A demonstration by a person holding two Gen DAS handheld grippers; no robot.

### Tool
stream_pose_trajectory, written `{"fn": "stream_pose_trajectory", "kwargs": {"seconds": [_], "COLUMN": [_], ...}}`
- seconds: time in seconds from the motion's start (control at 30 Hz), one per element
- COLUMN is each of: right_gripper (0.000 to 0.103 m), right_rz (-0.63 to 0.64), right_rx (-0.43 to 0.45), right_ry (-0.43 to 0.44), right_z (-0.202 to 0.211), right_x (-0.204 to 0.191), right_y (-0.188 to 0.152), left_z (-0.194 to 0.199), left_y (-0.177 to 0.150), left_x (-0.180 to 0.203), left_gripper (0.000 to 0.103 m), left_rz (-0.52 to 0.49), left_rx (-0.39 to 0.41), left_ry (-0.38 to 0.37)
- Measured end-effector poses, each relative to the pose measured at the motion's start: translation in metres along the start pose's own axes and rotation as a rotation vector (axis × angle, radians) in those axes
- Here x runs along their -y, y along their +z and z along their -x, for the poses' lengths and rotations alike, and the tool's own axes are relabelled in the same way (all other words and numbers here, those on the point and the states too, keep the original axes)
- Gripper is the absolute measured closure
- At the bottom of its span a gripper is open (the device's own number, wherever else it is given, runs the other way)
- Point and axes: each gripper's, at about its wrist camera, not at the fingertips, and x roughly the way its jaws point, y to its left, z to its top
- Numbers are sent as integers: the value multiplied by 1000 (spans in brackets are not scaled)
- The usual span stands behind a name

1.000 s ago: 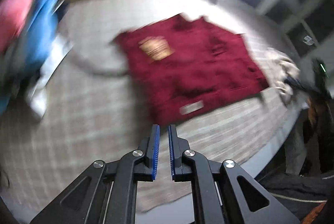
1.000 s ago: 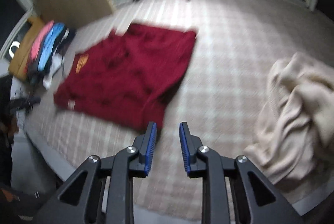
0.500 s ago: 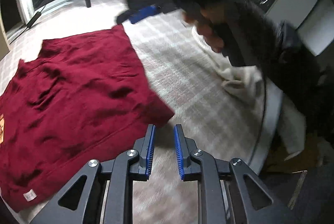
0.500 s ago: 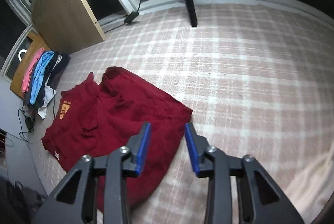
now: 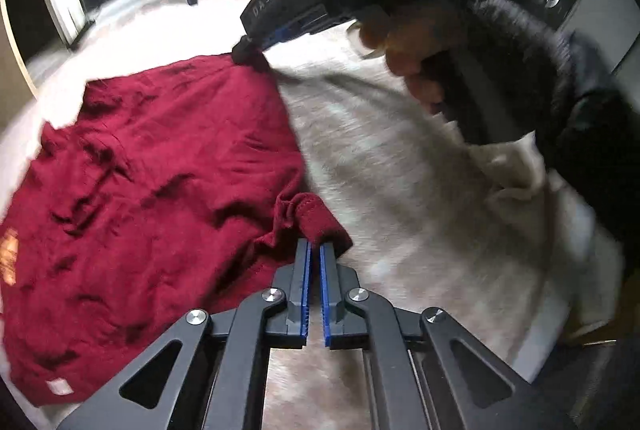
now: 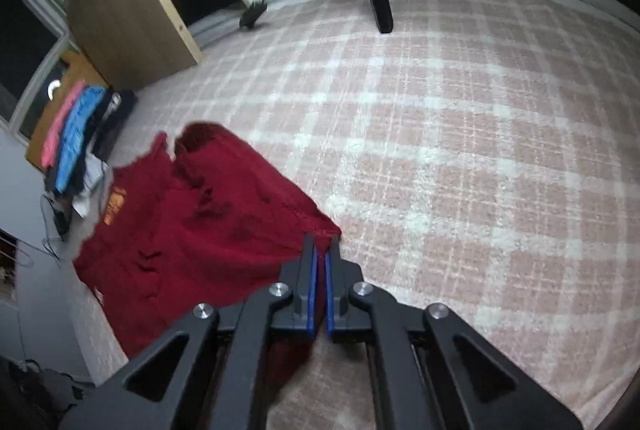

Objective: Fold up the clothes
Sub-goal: 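Release the sweatshirt with both grippers and regrasp its hem with the left gripper, then open both grippers and lift them away from the flattened sweatshirt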

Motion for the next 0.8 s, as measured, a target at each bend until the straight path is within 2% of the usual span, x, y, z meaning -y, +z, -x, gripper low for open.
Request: {"fn": "stream_pose_trajectory", "kwargs": {"seconds": [0.07,0.17,0.3,0.4,0.47,0.63,0.67,0.7,0.73,0.8], "right_gripper": [100,99,94,85,85,85,87,101,101,101], "right_rz": [-13,-35,-30,-56,-59,-19,-6,5,9,13], "right_rx": [45,93,21,3,-18,-29,-24,-18,-16,46], "right_ry": [3,-2,-23,11,18,33,28,23,24,28], "right_z": [11,24,15,11,5,-2,-3,-4,-5,5], "right_x": [5,15,22,29,31,20,17,15,14,11], "right_y": [3,7,5,1,1,0,0,1,2,7], "left_z": [13,16,34,37,31,2,-3,-8,-13,-5], "left_y": [0,-6,-23,-23,-17,3,5,6,6,11], "left_x": [0,-5,-21,-16,-5,25,25,24,23,11], "left_gripper": [99,94,94,93,85,83,83,84,92,93], "left_rz": [9,-10,71,46,14,-103,-115,-123,-132,-66], "left_rx": [35,-3,-2,15,23,58,56,50,45,59], "left_ry": [-93,-51,-63,-15,13,144,161,173,186,122]}}
